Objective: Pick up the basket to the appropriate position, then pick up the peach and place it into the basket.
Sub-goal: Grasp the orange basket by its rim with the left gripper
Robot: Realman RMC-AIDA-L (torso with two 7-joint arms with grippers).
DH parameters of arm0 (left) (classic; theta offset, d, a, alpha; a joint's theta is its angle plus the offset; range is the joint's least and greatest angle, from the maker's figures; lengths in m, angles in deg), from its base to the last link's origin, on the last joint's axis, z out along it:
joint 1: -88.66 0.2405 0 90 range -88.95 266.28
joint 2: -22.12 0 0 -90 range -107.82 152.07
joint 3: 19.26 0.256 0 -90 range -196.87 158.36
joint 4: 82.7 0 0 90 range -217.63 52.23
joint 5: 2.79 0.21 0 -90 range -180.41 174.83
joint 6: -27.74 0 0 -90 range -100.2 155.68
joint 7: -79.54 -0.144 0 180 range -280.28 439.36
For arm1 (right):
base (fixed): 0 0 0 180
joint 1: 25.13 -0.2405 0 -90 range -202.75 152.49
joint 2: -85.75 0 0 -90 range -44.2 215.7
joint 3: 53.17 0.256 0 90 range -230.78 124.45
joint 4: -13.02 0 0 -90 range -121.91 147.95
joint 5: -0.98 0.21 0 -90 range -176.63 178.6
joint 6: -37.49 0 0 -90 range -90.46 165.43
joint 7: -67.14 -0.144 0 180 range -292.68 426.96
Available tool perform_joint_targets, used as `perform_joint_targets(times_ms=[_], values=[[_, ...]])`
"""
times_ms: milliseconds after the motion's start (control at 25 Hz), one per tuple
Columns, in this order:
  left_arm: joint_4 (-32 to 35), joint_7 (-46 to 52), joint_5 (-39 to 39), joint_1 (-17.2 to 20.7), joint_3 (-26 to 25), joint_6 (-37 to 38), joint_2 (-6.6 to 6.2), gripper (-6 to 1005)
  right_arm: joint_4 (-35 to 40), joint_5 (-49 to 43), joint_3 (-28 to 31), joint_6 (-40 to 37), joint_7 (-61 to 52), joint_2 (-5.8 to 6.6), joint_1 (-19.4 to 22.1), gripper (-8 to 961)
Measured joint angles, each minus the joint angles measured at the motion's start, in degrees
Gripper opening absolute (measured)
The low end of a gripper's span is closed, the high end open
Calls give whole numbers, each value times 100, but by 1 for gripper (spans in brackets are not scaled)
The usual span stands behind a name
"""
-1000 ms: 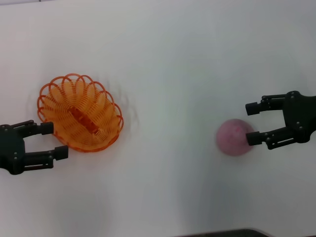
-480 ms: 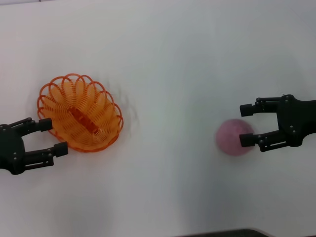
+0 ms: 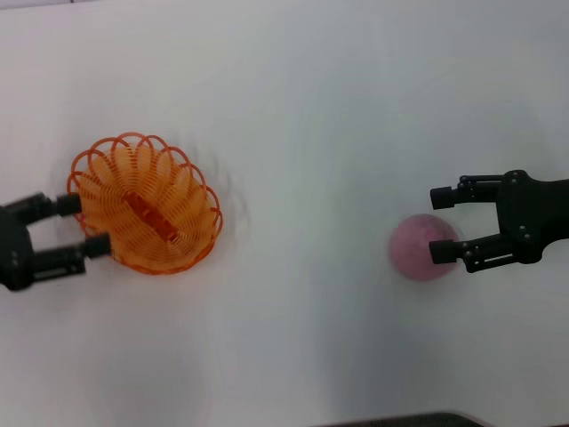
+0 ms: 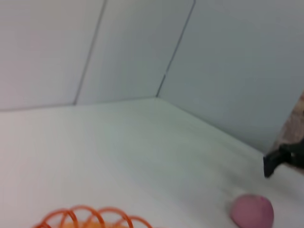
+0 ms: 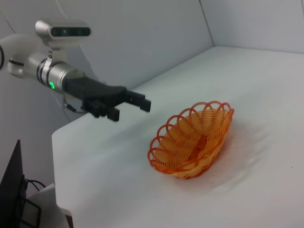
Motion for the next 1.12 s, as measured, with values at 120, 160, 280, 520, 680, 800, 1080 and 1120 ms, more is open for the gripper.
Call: perform_joint_targets(times_ms=[120, 160, 280, 520, 680, 800, 1080, 1120], values=[[242, 182, -141, -39, -11, 133, -4, 878, 0, 0, -10, 0, -11, -1, -22, 905], [371, 272, -216, -59, -15, 195, -3, 878, 0, 0, -11, 0, -13, -1, -30, 905], [719, 567, -440, -122, -25, 315, -4, 878, 0, 0, -5, 0, -16, -2, -37, 902], [1878, 2187, -270, -570, 385, 119, -82, 878, 3, 1, 13, 0, -2, -1, -31, 897], [2851, 3602, 268, -867, 1248, -345, -103, 878, 12, 18, 13, 49, 1, -2, -37, 894], [3288, 4405, 624, -1124, 1906, -523, -118, 878, 22, 21, 13, 99, -15, -1, -51, 892], [2754, 5614, 2241, -2198, 3092, -931, -214, 877, 29, 14, -1, 143, -9, -1, -88, 886], [2507, 5706, 2529, -2371, 3194, -1033, -202, 877, 20, 11, 5, 150, -5, -1, -97, 886]])
